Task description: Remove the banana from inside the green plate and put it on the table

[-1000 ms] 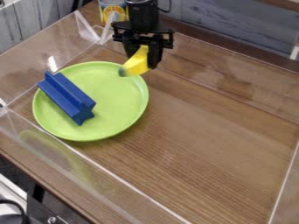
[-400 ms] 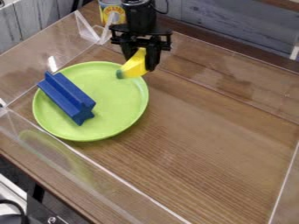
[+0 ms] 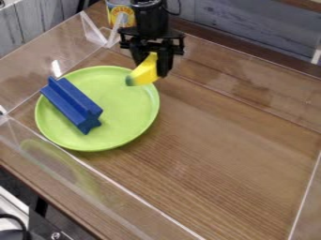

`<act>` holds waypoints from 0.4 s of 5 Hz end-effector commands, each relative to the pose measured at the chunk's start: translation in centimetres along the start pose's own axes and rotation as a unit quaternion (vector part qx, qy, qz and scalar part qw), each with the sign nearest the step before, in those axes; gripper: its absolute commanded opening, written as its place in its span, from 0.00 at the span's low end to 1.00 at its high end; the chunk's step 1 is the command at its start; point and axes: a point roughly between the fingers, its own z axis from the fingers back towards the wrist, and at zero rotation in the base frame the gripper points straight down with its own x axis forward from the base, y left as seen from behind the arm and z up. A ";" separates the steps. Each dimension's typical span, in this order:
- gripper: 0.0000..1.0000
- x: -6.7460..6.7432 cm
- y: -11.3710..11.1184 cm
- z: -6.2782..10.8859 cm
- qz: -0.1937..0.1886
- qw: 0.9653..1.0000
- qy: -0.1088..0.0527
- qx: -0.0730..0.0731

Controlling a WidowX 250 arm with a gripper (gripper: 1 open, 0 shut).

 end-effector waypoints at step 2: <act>0.00 0.5 -0.1 2.5 -0.001 0.999 -0.035 -0.006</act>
